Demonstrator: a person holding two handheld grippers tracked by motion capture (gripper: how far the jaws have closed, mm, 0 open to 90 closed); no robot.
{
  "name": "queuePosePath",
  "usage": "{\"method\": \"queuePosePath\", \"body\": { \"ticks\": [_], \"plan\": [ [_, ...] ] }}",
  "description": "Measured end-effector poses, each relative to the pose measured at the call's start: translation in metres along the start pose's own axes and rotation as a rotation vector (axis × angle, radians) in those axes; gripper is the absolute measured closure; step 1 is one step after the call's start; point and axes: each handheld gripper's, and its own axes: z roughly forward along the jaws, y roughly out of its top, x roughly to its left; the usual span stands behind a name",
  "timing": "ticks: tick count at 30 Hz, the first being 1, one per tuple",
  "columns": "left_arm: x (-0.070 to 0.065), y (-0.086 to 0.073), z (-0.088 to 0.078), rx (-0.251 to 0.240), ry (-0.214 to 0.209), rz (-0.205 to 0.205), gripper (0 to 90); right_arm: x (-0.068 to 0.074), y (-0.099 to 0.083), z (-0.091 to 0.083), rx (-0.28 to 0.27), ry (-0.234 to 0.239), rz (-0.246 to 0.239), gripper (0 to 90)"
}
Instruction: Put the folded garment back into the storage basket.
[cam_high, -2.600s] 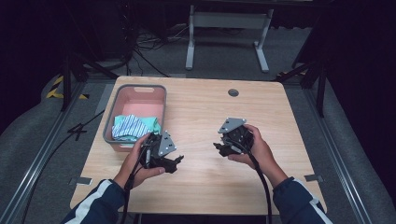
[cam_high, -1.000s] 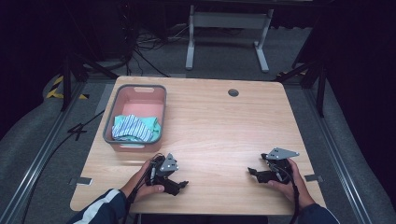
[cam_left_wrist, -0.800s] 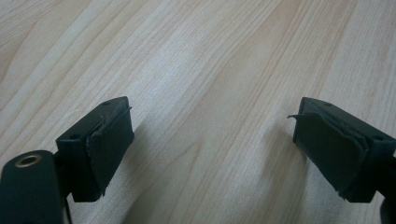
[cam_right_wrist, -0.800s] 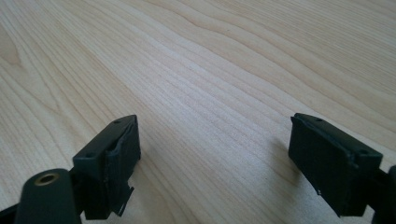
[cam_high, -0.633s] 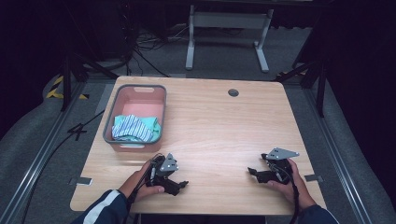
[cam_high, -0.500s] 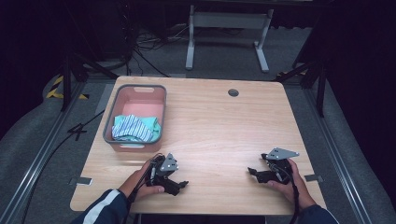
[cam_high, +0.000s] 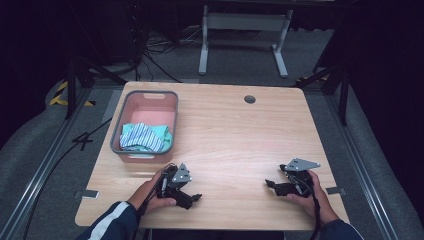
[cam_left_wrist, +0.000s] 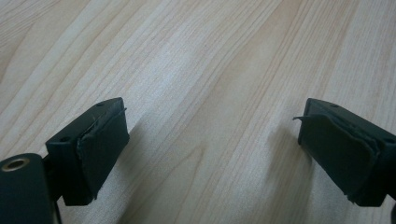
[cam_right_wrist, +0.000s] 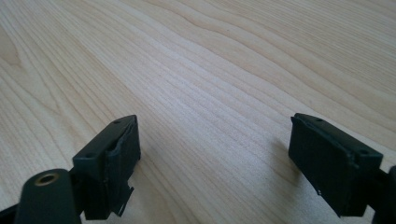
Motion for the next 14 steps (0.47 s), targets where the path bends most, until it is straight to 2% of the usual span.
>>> {"method": "queuePosePath", "body": {
  "ticks": [14],
  "plan": [
    [0.0008,0.0004,0.0004,0.000,-0.002,0.004,8.1,-0.0009,0.0002,0.0003,0.000,0.006,-0.006,17.1]
  ]
}}
